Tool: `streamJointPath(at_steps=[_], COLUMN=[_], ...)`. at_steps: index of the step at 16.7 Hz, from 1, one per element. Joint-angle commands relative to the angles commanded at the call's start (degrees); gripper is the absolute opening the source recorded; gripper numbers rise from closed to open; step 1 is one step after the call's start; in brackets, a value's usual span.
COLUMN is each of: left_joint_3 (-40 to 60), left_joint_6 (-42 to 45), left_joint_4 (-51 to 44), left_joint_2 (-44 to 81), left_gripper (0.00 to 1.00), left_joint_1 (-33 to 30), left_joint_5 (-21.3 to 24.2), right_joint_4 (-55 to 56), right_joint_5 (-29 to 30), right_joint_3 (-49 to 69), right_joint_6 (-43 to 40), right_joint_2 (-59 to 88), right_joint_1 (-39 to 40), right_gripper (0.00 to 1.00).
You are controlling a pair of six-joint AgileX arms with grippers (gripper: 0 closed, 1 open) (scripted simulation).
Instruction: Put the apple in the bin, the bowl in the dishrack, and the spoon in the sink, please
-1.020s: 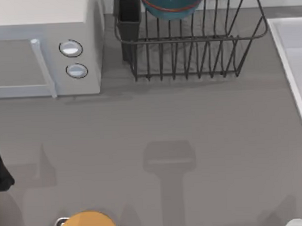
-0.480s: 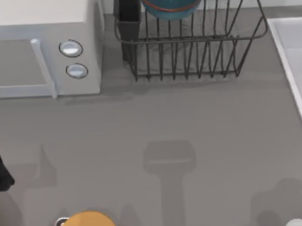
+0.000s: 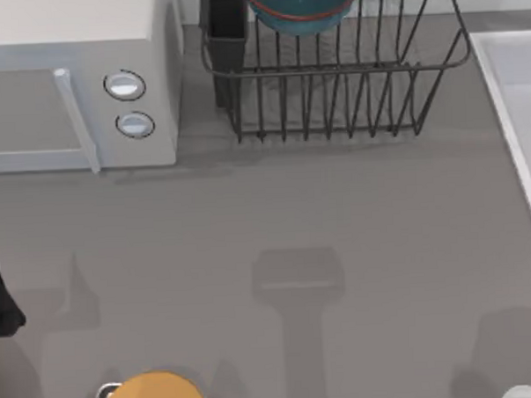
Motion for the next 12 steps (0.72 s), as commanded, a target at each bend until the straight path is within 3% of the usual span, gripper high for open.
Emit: streamJointPath(at_steps=[5, 12], left_joint_3=[0.0, 0.0], left_joint_6=[0.0, 0.0], left_joint_4=[0.0, 0.0], left_joint_2=[0.0, 0.0], left_gripper=[1.0, 1.0], left_joint_1=[0.0, 0.0], left_joint_5=[0.0, 0.0], right_joint_4=[4.2, 24.2], right_joint_5=[0.0, 0.0], right_joint_3=[-2.6, -12.8], right_joint_6=[0.3, 0.5], right_joint_2=[1.9, 11.1], right_joint_1=[0.2, 0.3], right_gripper=[1.0, 1.0])
